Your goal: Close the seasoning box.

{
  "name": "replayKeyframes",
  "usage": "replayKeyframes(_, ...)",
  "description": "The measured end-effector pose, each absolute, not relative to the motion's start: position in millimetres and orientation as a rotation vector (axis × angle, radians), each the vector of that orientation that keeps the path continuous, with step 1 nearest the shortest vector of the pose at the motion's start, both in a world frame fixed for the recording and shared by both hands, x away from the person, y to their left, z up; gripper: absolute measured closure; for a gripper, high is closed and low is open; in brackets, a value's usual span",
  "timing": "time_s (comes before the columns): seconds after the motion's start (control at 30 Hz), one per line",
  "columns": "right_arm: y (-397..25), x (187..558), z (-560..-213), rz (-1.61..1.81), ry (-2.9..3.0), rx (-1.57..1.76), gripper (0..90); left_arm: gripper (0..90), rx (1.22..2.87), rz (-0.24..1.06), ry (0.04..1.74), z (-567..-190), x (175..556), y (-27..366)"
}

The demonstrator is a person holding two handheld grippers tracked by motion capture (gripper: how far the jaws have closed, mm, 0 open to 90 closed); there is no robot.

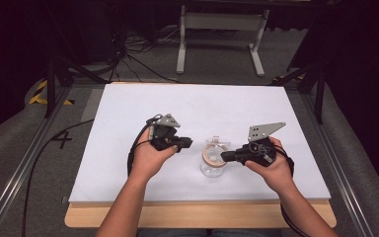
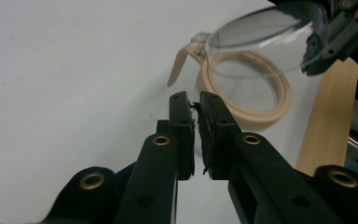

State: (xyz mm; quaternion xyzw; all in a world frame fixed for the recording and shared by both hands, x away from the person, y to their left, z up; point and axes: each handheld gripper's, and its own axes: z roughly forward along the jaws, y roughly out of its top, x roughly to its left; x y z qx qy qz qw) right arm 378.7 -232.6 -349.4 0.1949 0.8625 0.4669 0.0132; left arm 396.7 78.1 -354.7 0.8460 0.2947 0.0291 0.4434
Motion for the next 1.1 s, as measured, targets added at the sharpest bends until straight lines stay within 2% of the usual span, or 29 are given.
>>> replayKeyframes(0.47, -232.5, 375.5, -352.2, 1.406, 2.733, 0.602, 90.0, 82.0, 2.280, 0.050, 0.750, -362.7, 383.2, 91.0)
replayKeyframes(1.1, -233.3, 373.6, -356.8, 1.337, 2.805, 0.610, 90.0, 79.9, 2.342, -0.001, 0.765, -370.9, 385.4, 96.8)
